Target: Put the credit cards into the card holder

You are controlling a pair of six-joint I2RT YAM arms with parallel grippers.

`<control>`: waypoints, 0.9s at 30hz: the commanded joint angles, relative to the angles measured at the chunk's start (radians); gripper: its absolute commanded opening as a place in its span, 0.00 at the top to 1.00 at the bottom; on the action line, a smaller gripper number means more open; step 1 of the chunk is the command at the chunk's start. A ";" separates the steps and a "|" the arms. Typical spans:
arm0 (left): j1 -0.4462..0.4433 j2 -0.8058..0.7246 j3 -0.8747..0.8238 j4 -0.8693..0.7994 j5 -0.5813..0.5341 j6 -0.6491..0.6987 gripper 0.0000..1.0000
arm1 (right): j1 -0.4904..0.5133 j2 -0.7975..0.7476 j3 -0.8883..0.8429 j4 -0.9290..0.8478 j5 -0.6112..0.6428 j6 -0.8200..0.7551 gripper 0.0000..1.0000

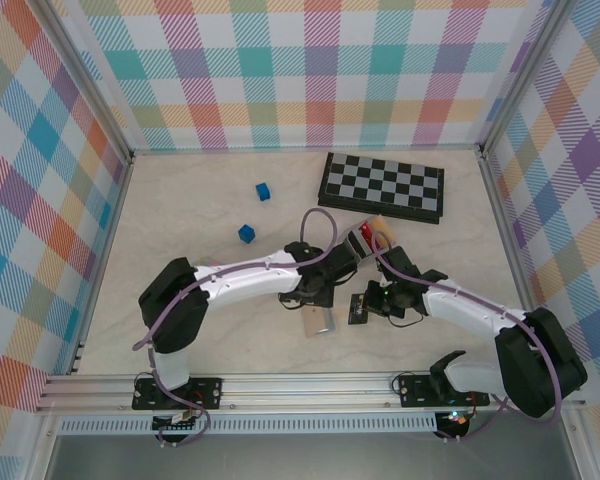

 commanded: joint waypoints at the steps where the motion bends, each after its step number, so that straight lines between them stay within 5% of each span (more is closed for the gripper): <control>1: -0.008 -0.050 -0.062 -0.012 -0.019 -0.017 0.41 | -0.001 0.026 -0.009 -0.115 0.095 0.014 0.94; 12: 0.035 -0.267 -0.341 0.286 0.071 -0.030 1.00 | -0.003 0.020 0.031 -0.130 0.088 -0.007 0.94; 19: 0.113 -0.350 -0.509 0.672 0.193 -0.041 1.00 | -0.004 -0.102 0.118 -0.169 0.061 -0.057 0.93; 27: 0.136 -0.292 -0.485 0.737 0.248 -0.022 1.00 | -0.004 -0.192 0.133 -0.108 -0.075 -0.085 0.92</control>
